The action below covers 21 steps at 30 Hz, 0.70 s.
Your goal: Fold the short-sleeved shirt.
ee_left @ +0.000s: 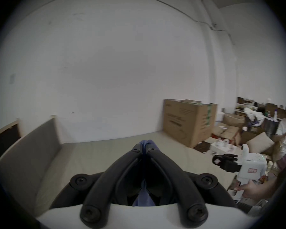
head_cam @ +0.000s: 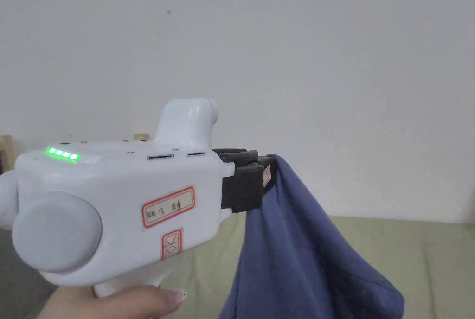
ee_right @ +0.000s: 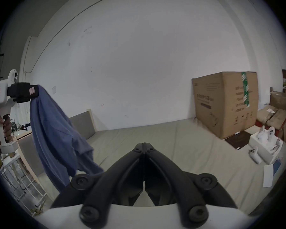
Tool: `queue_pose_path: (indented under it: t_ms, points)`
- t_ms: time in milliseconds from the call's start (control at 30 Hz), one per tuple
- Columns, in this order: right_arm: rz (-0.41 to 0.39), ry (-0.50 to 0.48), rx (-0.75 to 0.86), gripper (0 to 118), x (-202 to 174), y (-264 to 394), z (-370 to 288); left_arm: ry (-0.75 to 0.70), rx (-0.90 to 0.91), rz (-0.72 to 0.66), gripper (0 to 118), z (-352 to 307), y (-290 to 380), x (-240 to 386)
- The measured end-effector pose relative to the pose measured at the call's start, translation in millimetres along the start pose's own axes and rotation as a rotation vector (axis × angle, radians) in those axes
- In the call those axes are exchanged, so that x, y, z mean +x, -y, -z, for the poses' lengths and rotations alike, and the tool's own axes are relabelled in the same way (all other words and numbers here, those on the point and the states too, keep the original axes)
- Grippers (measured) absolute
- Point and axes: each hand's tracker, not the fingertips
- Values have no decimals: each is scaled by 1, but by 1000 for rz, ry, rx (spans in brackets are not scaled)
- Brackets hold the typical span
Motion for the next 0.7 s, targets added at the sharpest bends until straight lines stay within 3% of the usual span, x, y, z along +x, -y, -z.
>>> queue_pose_path:
  t_ms: [167, 267, 400, 533, 600, 633, 667, 700]
  points:
    - [-23, 73, 39, 0, 43, -4, -18, 131, -170, -102, 1, 88, 37, 40]
    - [-22, 111, 21, 0, 68, 4, -20, 163, -393, -286, 1, 146, 97, 47]
    - [-2, 161, -96, 0, 96, 40, -7, 160, -749, -556, 1, 213, 225, 46]
    - [91, 162, -276, 0, 117, 80, 5, -6, -996, -866, 1, 222, 340, 37]
    - [104, 156, -307, 0, 123, 92, 6, -91, -978, -939, 1, 213, 364, 29]
    - [96, 159, -306, 0, 123, 95, 7, -94, -948, -955, 3, 211, 368, 25]
    - [91, 159, -309, 0, 123, 96, 8, -85, -913, -995, 13, 204, 365, 24]
    - [86, 158, -311, 0, 122, 96, 7, -73, -894, -1009, 34, 203, 360, 22]
